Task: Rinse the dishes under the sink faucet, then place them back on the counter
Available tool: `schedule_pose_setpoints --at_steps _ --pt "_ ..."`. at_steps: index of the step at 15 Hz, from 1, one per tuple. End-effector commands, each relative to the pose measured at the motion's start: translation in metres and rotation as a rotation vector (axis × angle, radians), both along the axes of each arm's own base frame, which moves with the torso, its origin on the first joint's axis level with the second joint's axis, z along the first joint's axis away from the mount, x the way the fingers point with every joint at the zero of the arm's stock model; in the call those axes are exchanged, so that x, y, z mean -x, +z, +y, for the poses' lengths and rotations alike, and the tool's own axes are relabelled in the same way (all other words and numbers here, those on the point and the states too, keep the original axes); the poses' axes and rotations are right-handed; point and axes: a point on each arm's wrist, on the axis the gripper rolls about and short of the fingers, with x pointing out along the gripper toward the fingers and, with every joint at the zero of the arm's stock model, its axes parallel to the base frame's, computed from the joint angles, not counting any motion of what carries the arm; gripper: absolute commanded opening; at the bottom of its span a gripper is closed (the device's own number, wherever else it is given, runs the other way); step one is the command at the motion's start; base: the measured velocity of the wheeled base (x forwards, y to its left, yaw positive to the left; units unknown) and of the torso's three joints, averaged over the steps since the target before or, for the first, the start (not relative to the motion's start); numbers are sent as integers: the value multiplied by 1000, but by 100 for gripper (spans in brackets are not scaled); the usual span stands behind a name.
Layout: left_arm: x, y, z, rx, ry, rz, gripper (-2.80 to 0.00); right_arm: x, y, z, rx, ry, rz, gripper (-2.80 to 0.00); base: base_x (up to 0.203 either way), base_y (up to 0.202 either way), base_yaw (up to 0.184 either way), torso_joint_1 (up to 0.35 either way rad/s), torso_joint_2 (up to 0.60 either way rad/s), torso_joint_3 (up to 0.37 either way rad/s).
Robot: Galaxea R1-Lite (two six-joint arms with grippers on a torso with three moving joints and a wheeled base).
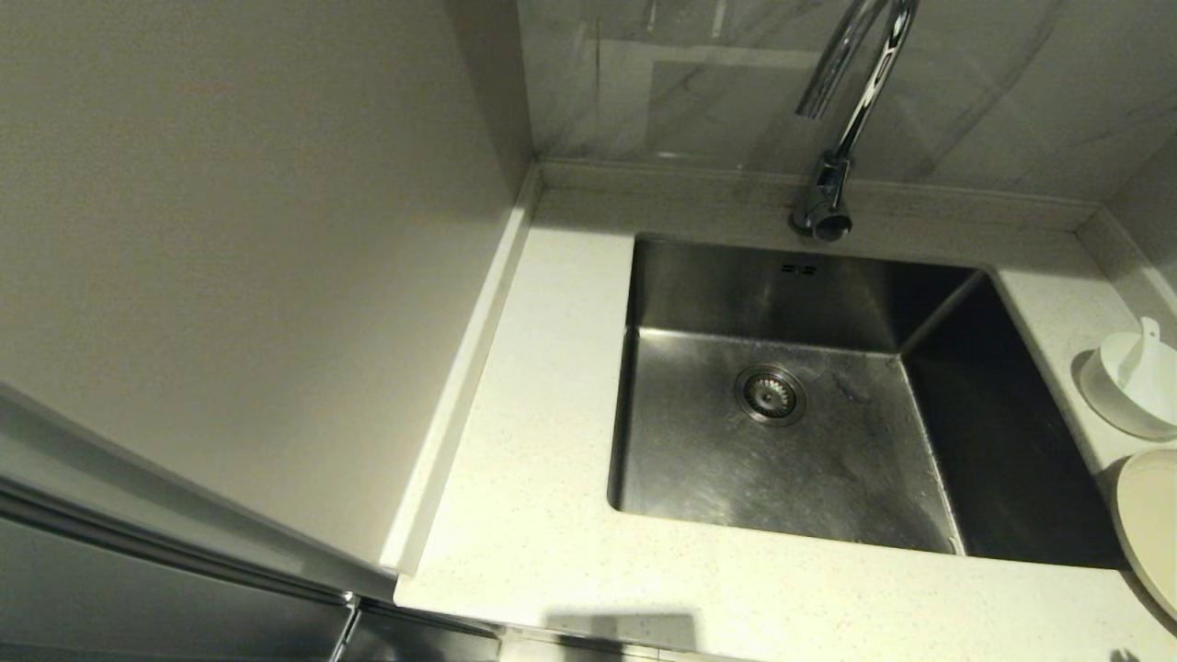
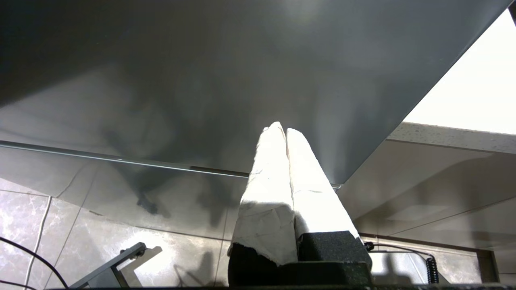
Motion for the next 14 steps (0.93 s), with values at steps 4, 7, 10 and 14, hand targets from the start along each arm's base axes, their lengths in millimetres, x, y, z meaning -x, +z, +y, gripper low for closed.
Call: schedule_pose_setpoints --at_steps 4,7,10,14 --pt "0 0 0 1 1 -3 -280 11 -45 1 -17 52 16 -280 0 0 0 0 0 0" --pt "0 0 0 1 1 -3 -280 3 -65 1 -24 65 13 -280 0 0 0 0 0 0" --pt "0 0 0 1 1 -3 -280 -1 -72 3 -54 157 -7 -280 0 0 0 0 0 0" --pt "0 0 0 1 1 -3 -280 -2 -76 4 -85 160 8 -280 0 0 0 0 0 0"
